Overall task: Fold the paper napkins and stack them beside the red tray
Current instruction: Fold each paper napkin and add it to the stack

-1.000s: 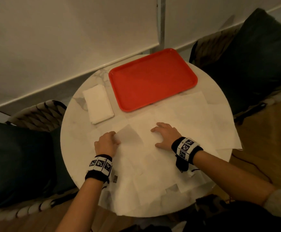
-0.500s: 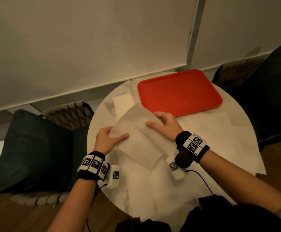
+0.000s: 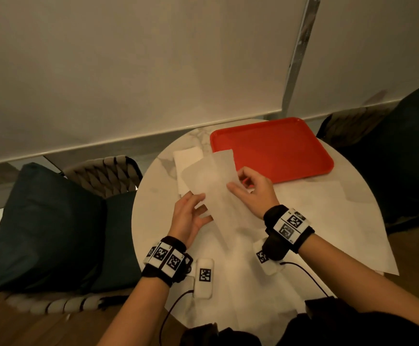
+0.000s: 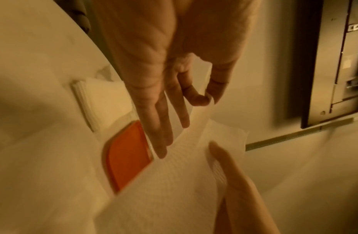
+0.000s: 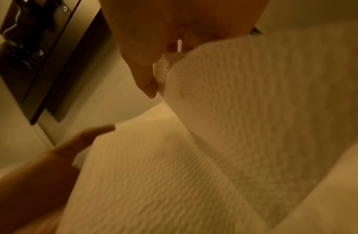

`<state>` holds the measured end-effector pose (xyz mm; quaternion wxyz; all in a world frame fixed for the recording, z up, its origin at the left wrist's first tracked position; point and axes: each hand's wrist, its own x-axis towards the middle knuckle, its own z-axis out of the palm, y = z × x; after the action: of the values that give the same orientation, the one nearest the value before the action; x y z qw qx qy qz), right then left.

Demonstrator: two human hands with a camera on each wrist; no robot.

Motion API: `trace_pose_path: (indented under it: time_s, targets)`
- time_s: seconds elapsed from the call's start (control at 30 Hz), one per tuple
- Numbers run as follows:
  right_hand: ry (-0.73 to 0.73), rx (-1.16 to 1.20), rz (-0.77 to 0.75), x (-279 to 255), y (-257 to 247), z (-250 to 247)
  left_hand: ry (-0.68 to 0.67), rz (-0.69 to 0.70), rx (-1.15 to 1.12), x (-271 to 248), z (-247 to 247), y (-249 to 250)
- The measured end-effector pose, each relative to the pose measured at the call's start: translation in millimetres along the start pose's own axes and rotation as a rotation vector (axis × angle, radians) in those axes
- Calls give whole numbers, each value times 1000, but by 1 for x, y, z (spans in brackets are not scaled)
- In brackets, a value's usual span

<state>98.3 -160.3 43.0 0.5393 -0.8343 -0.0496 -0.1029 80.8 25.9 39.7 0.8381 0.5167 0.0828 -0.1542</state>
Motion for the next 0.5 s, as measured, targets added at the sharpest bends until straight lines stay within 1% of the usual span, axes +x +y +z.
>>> trace_pose_path:
  time_s: [0.07, 0.13, 0.23, 0.3, 0.33, 0.4, 0.5]
  targets:
    - [-33, -6, -35, -2, -3, 8, -20, 2, -24, 1, 5, -2]
    - [-85, -16, -39, -2, -5, 15, -44, 5, -56, 4, 6, -5]
    - [-224, -34, -52, -1, -8, 23, -64, -28, -126, 7, 2, -5]
    - [-324, -43, -61, 0, -8, 26, -28, -6, -110, 7, -2, -4]
    - [-364, -36, -55, 2, -7, 26, 4, 14, -53, 8, -5, -3]
    - [-385, -10, -21, 5, -4, 26, 51, 41, 71, 11, -12, -3]
    - [-341, -23, 41, 13, 9, 26, 88, 41, 117, 16, -22, -1]
